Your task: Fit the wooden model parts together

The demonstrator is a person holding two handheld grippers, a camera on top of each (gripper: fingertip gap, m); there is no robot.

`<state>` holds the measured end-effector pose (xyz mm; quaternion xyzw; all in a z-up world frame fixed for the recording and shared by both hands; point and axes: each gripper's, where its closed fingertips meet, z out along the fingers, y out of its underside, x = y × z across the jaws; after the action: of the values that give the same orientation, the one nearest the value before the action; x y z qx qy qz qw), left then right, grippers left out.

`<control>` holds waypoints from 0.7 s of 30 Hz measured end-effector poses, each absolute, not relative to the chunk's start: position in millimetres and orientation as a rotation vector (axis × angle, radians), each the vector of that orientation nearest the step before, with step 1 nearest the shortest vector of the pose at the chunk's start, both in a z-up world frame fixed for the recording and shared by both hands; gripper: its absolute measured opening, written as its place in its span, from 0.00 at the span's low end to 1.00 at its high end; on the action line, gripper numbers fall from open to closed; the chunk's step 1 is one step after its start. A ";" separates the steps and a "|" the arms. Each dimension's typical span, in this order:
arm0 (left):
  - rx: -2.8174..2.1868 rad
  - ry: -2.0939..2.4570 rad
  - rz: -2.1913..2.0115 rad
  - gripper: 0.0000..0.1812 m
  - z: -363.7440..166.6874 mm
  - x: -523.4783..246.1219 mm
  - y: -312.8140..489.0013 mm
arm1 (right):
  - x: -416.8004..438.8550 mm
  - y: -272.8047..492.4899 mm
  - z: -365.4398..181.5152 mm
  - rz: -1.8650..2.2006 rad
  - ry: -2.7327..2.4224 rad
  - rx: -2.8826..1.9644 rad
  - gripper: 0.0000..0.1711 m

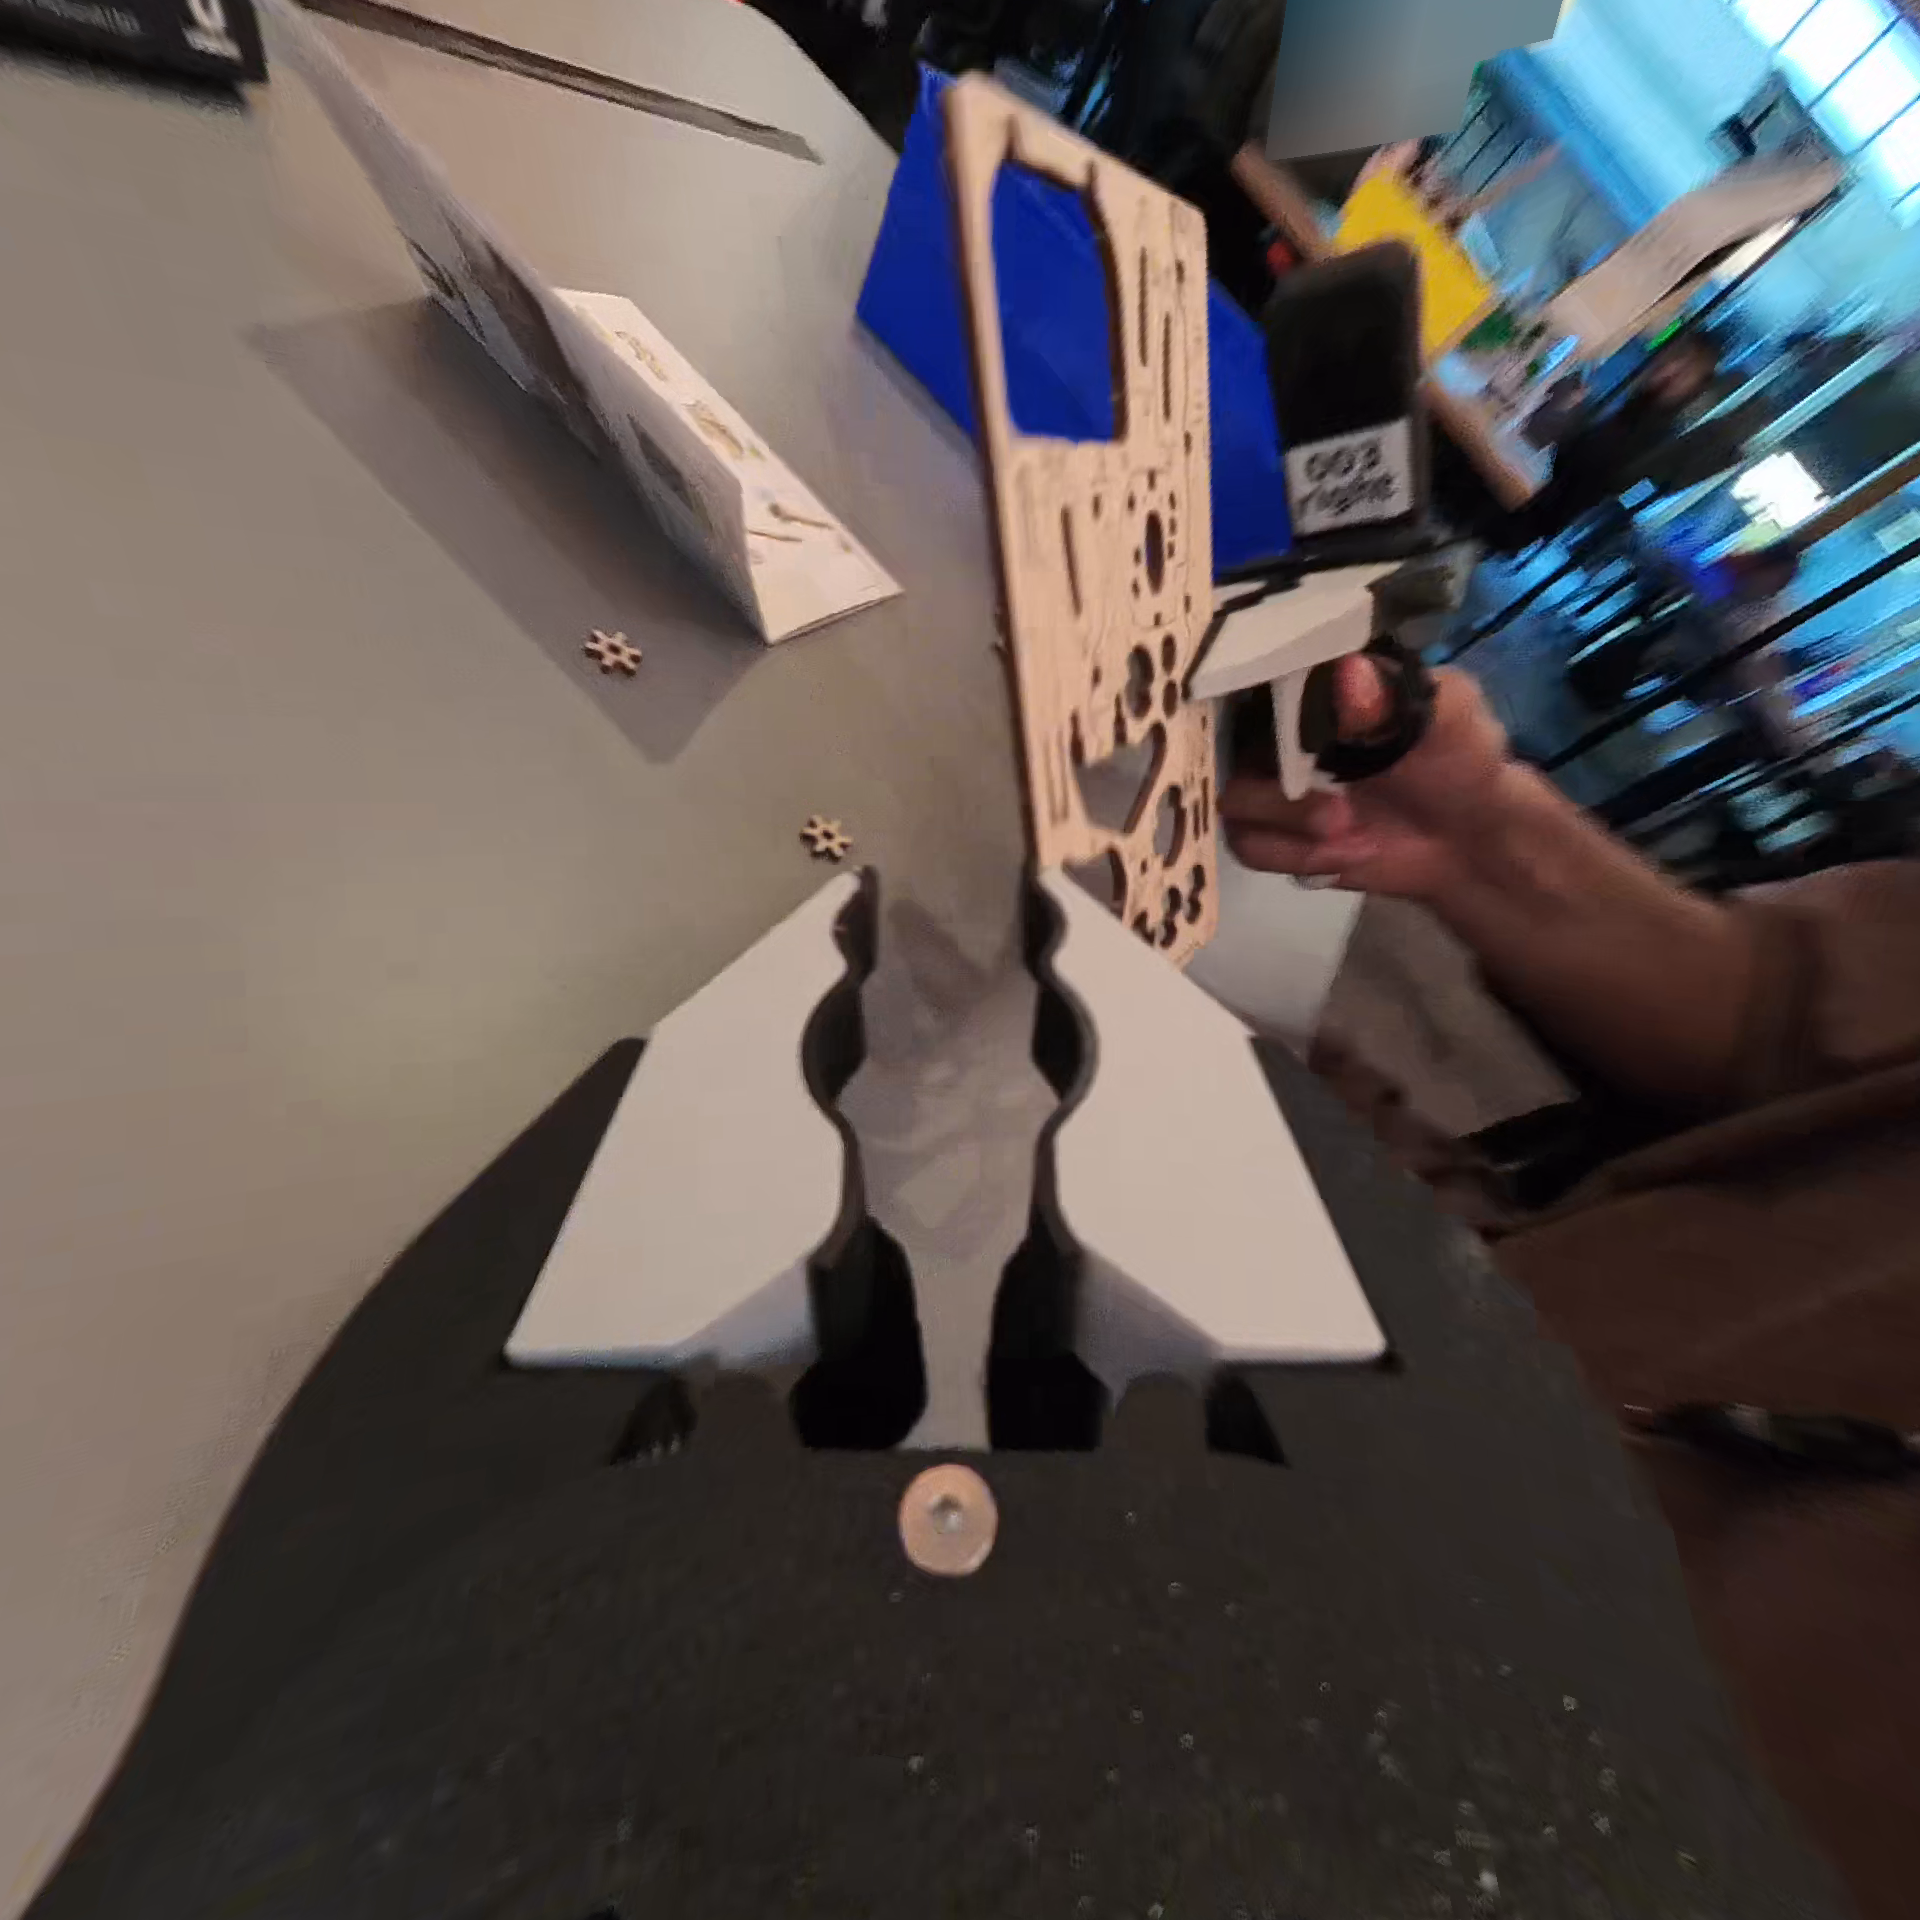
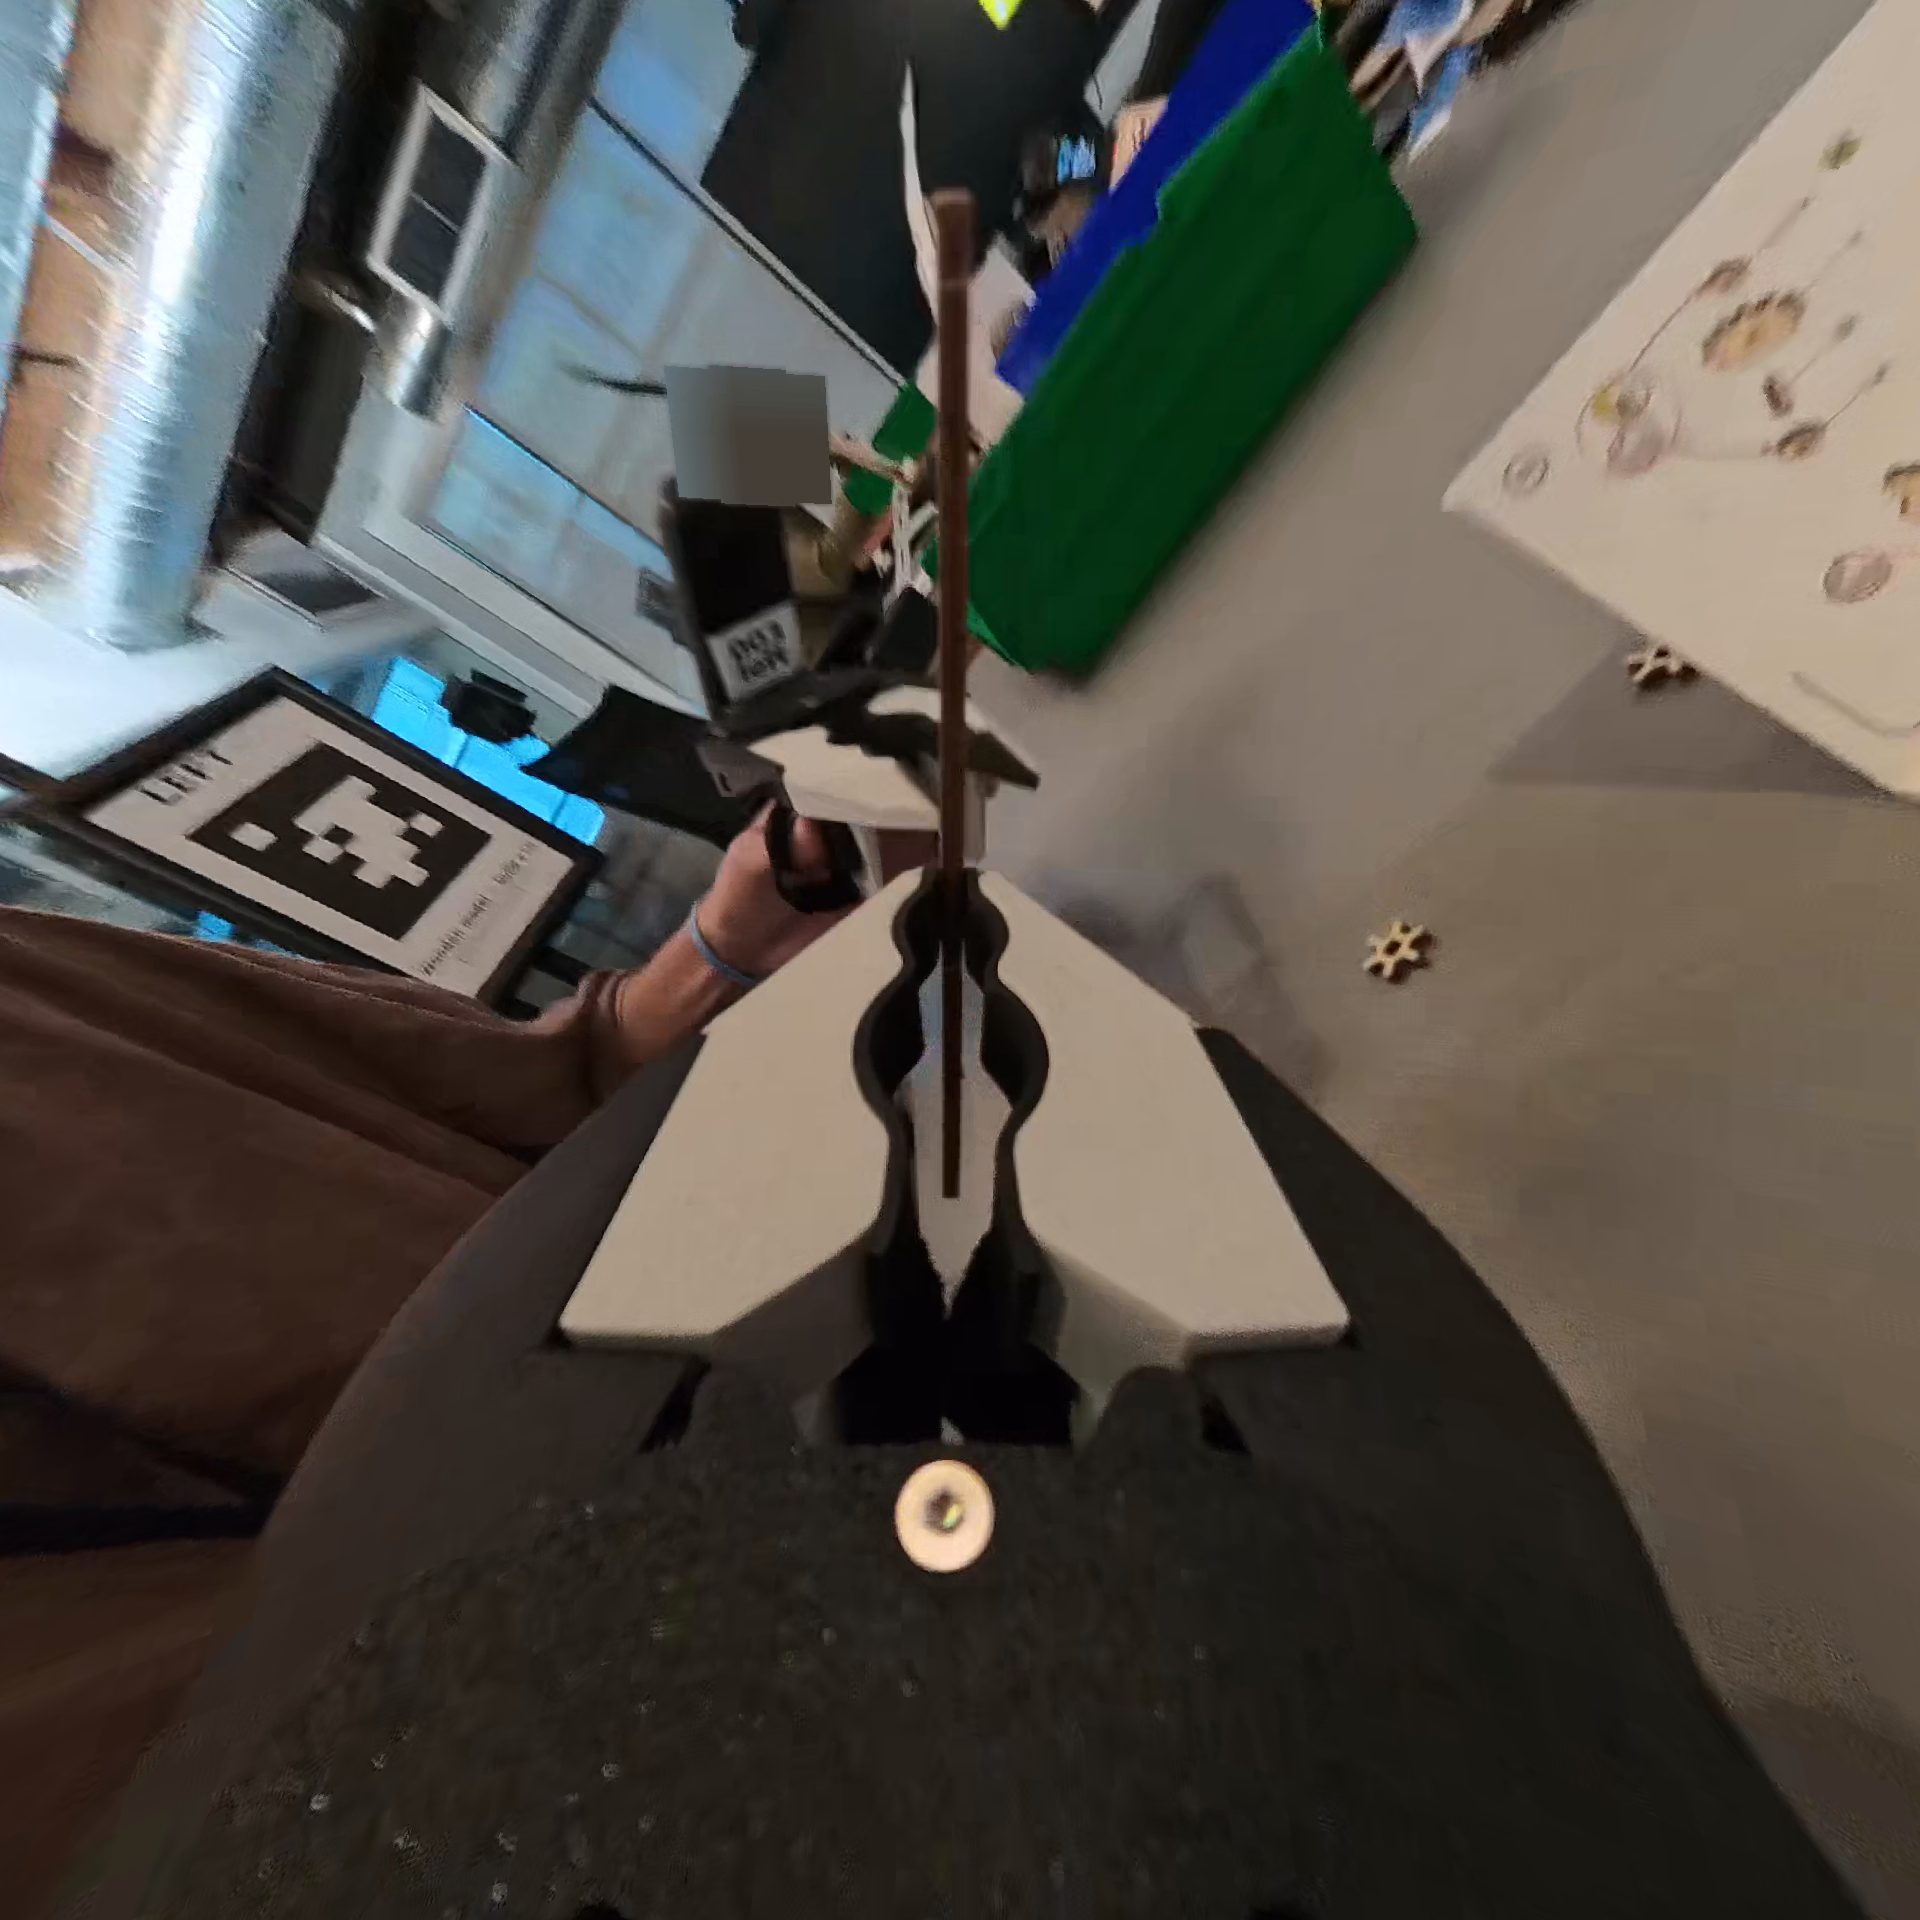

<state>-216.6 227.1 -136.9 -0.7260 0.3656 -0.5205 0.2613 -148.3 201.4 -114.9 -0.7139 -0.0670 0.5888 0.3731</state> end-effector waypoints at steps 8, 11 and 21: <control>-1.874 0.940 -1.862 0.12 -118.2 -195.5 196.4 | -164.8 204.0 -100.7 1.401 -0.202 -1.689 0.01; -1.858 0.983 -1.913 0.01 -115.1 -201.2 193.2 | -168.8 202.9 -103.0 1.444 -0.197 -1.694 0.02; -2.108 1.707 -1.475 0.00 -159.3 -255.5 167.7 | -157.7 206.5 -106.0 0.722 -0.978 -2.076 0.33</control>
<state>-255.5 167.7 -159.3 -0.6824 0.5526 -0.4777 0.0272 -157.7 206.5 -106.0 -0.8050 -0.3795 0.2800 0.3598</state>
